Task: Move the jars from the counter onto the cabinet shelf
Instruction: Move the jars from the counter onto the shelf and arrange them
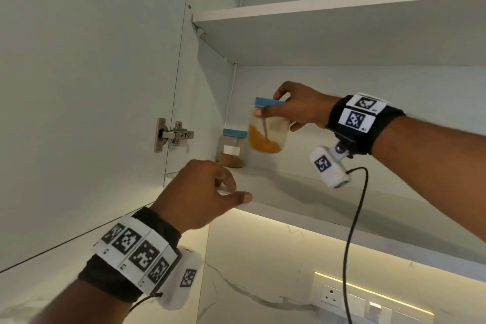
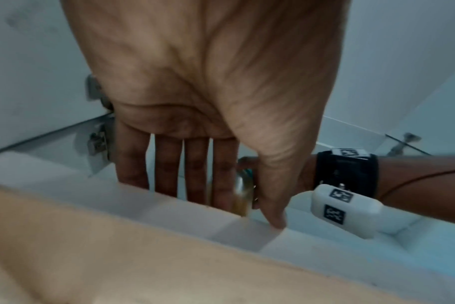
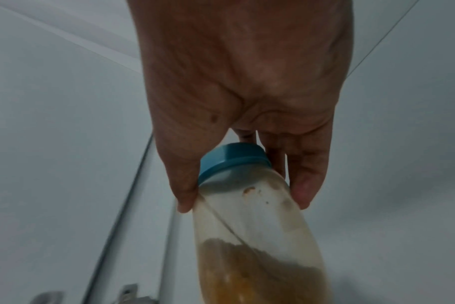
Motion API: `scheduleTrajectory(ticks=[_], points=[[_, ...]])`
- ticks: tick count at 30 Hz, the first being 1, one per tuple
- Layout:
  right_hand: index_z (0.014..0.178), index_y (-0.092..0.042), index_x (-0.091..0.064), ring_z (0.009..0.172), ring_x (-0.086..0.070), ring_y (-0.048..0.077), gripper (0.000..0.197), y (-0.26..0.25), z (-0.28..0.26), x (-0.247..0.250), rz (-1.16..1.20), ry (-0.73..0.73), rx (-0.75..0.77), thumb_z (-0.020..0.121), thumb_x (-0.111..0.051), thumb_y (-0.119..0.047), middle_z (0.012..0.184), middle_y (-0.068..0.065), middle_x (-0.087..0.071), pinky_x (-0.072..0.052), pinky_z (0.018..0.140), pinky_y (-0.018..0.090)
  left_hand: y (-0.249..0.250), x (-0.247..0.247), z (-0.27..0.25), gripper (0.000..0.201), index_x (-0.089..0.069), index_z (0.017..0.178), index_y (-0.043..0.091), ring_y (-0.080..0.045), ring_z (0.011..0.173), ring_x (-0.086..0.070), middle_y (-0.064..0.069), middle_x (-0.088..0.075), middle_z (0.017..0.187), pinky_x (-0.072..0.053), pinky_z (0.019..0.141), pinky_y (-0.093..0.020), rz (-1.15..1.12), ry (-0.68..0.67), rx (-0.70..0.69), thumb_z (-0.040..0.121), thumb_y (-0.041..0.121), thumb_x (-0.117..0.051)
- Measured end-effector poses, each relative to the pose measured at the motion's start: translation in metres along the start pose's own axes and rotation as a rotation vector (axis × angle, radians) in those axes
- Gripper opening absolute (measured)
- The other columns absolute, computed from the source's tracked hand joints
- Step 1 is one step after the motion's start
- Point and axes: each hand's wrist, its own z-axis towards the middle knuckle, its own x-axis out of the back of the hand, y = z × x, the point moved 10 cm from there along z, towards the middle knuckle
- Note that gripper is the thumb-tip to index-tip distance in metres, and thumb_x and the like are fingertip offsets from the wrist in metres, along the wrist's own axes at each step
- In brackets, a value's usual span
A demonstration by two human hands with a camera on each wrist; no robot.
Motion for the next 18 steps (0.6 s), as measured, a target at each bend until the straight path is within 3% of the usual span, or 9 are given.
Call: scheduleTrajectory(ticks=[2, 5, 10, 13, 16, 18], points=[[0.133, -0.022, -0.053, 0.1, -0.066, 0.019, 0.077, 0.014, 0.017, 0.0, -0.061, 0.025, -0.029, 0.076, -0.088, -0.061, 0.126, 0.007, -0.06, -0.068, 0.081, 0.041, 0.0, -0.001, 0.005, 0.032, -0.082, 0.091, 0.029, -0.004, 0.09, -0.07, 0.016, -0.076, 0.096, -0.057, 0.093, -0.031, 0.044, -0.055, 0.004, 0.077, 0.058, -0.079], [0.137, -0.017, -0.051, 0.105, -0.066, 0.024, 0.082, 0.034, 0.038, -0.014, -0.149, 0.012, -0.058, 0.077, -0.089, -0.058, 0.129, 0.009, -0.057, -0.067, 0.087, 0.048, 0.005, -0.003, 0.012, 0.027, -0.084, 0.089, 0.027, -0.004, 0.085, -0.072, 0.014, -0.079, 0.091, -0.053, 0.082, -0.017, 0.092, -0.144, -0.015, 0.078, 0.052, -0.081], [0.138, -0.015, -0.051, 0.112, -0.067, 0.03, 0.082, 0.063, 0.067, -0.049, -0.167, -0.039, -0.108, 0.078, -0.09, -0.055, 0.128, 0.01, -0.055, -0.066, 0.089, 0.052, -0.001, -0.003, 0.017, 0.026, -0.085, 0.091, 0.03, -0.004, 0.086, -0.072, 0.015, -0.079, 0.091, -0.047, 0.073, -0.008, 0.107, -0.13, -0.009, 0.078, 0.053, -0.081], [0.134, -0.015, -0.052, 0.113, -0.066, 0.03, 0.076, 0.08, 0.078, -0.068, -0.136, -0.078, -0.142, 0.079, -0.09, -0.053, 0.127, 0.009, -0.054, -0.067, 0.088, 0.05, -0.001, -0.004, 0.018, 0.029, -0.085, 0.094, 0.03, -0.006, 0.089, -0.072, 0.014, -0.078, 0.096, -0.045, 0.073, -0.007, 0.127, -0.116, -0.018, 0.078, 0.054, -0.079], [0.129, -0.017, -0.053, 0.108, -0.064, 0.025, 0.068, 0.087, 0.085, -0.085, -0.094, -0.124, -0.138, 0.082, -0.088, -0.053, 0.125, 0.007, -0.054, -0.067, 0.074, 0.039, -0.002, -0.006, 0.02, 0.031, -0.084, 0.094, 0.029, -0.007, 0.091, -0.072, 0.013, -0.078, 0.097, -0.042, 0.073, -0.005, 0.127, -0.128, -0.023, 0.078, 0.055, -0.078], [0.126, -0.017, -0.055, 0.105, -0.065, 0.024, 0.065, 0.083, 0.09, -0.093, -0.099, -0.143, -0.109, 0.083, -0.088, -0.053, 0.124, 0.009, -0.058, -0.067, 0.072, 0.039, -0.004, -0.006, 0.022, 0.03, -0.084, 0.092, 0.031, -0.005, 0.089, -0.071, 0.014, -0.078, 0.095, -0.039, 0.069, -0.003, 0.122, -0.13, -0.02, 0.077, 0.056, -0.079]])
